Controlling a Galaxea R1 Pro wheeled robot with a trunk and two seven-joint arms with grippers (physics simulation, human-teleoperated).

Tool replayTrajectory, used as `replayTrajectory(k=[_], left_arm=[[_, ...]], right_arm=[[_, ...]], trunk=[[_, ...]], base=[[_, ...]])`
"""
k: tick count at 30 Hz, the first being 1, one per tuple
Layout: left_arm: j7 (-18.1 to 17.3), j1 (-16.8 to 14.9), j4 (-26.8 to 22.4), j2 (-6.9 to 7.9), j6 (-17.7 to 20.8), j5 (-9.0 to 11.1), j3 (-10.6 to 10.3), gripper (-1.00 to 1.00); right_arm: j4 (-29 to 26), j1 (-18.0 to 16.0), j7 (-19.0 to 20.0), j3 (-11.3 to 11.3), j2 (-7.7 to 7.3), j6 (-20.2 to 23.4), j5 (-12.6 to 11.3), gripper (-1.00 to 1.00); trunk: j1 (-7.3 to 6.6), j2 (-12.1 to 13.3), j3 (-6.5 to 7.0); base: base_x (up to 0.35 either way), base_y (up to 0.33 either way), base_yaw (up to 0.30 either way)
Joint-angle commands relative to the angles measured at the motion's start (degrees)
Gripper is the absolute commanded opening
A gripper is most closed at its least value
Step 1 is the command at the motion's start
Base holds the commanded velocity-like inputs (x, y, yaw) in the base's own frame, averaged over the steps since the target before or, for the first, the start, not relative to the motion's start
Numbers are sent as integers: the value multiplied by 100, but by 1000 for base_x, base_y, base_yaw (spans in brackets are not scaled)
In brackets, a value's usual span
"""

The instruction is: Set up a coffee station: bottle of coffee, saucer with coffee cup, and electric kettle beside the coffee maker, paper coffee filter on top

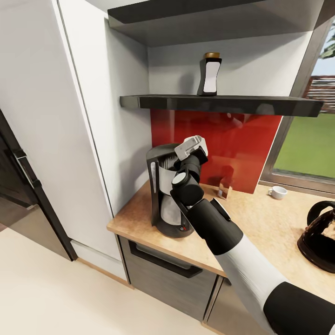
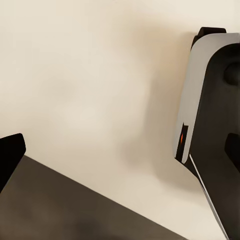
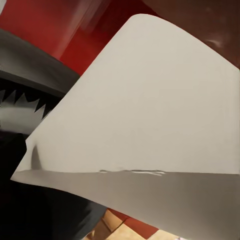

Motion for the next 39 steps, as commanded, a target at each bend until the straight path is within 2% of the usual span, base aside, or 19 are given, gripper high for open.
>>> replayTrajectory(k=[1, 3, 4, 39], left_arm=[[9, -2, -7, 0, 16, 40, -6, 100], [9, -2, -7, 1, 16, 40, -6, 100], [9, -2, -7, 6, 12, 40, -6, 100], [9, -2, -7, 6, -36, 40, -6, 100]], right_arm=[[1, -8, -45, 9, 0, 28, -28, -100], [1, -8, -47, 10, 0, 28, -28, -100], [1, -8, -47, 12, 0, 28, -25, 100], [1, -8, -50, 14, 0, 28, -20, 100]], trunk=[[3, -12, -13], [3, -12, -13], [3, -12, -13], [3, -12, -13]], base=[[0, 0, 0], [0, 0, 0], [0, 0, 0], [0, 0, 0]])
